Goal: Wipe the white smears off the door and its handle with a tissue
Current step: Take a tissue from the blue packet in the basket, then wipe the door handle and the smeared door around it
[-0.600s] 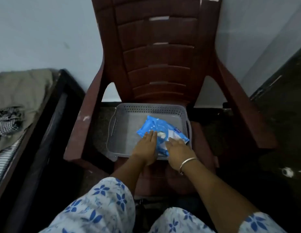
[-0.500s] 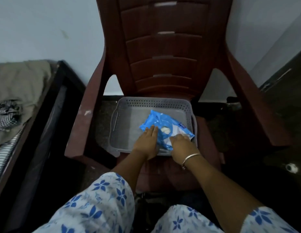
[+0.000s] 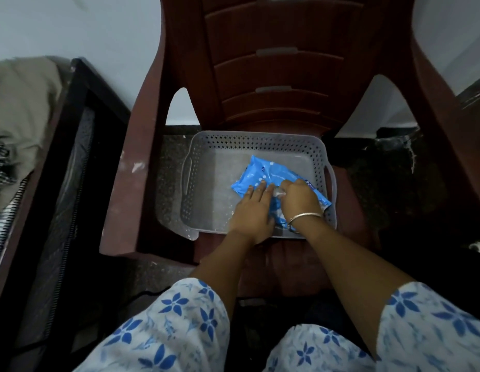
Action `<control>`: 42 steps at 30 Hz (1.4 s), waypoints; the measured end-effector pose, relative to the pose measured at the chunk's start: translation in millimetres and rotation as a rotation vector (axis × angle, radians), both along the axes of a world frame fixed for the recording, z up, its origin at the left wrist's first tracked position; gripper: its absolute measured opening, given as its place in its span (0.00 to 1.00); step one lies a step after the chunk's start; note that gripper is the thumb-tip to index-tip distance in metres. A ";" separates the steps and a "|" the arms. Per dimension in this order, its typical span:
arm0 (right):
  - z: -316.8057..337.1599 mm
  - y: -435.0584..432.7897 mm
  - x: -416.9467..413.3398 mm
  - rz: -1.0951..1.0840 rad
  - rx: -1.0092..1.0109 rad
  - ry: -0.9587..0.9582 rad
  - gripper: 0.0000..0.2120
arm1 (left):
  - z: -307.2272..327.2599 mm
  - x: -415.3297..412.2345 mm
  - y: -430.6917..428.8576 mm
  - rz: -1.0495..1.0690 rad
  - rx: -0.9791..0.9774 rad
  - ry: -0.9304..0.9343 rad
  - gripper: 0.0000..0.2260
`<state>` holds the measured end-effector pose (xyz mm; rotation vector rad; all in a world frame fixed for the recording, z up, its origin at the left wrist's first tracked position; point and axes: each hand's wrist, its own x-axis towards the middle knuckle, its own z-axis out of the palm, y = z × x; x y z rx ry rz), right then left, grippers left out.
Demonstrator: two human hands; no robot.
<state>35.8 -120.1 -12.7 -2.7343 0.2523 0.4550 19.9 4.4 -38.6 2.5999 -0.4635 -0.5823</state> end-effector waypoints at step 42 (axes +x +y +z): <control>252.4 -217.3 -237.3 -0.598 0.980 -1.199 0.16 | 272.8 -124.8 -237.8 -0.242 -1.298 0.363 0.16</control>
